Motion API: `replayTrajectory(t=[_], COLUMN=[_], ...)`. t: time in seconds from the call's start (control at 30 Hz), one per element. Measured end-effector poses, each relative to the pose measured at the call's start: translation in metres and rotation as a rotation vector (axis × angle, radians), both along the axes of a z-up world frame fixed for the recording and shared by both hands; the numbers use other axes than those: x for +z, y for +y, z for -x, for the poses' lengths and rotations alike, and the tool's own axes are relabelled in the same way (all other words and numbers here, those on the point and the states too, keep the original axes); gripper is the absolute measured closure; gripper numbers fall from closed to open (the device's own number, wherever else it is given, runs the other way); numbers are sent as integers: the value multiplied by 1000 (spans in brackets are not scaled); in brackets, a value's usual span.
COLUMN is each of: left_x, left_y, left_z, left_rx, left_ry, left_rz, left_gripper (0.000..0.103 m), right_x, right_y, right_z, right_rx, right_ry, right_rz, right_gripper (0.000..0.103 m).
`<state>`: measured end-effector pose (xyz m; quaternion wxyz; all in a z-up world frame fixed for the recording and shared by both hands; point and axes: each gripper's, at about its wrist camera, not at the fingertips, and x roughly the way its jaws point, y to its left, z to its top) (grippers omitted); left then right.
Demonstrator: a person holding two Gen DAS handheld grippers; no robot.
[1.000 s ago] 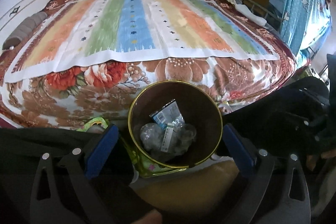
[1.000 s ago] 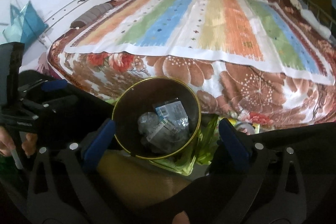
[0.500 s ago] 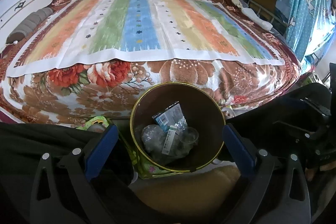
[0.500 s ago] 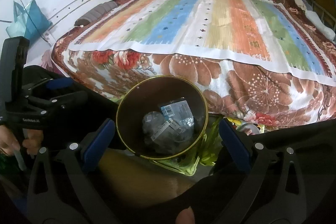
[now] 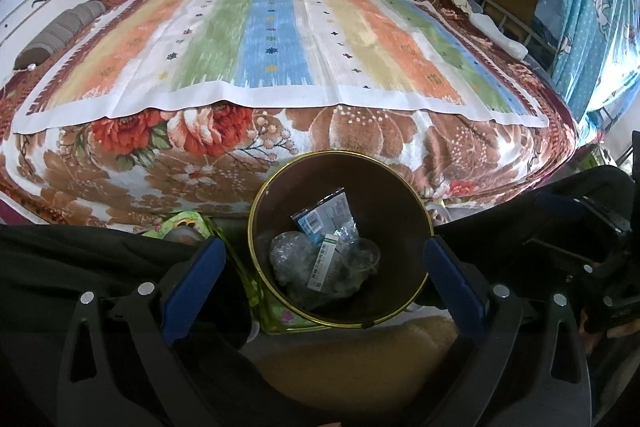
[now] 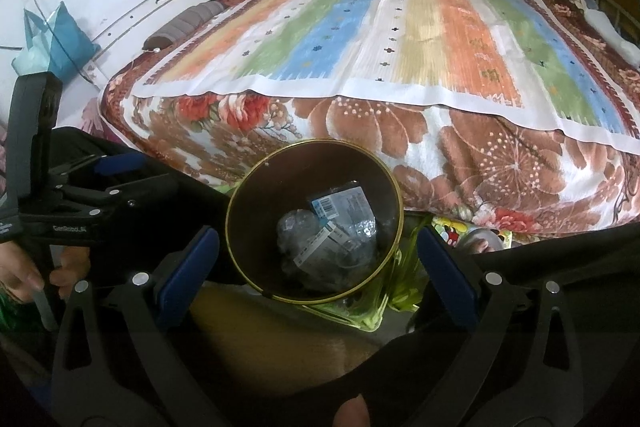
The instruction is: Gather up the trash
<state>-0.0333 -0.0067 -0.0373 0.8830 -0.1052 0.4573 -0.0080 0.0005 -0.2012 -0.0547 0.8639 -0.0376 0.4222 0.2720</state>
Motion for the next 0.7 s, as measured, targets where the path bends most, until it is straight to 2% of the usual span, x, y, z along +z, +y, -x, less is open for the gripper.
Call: replayTrajectory(t=[0.7], left_x=[-1], left_y=[0], left_z=[-1], left_rx=[-1], left_ry=[6], left_rz=[3], left_gripper=[6], right_x=[-3], right_y=[0], right_z=[-3], right_rx=[-5], right_ry=[5], right_rz=[-3], right_gripper=[9])
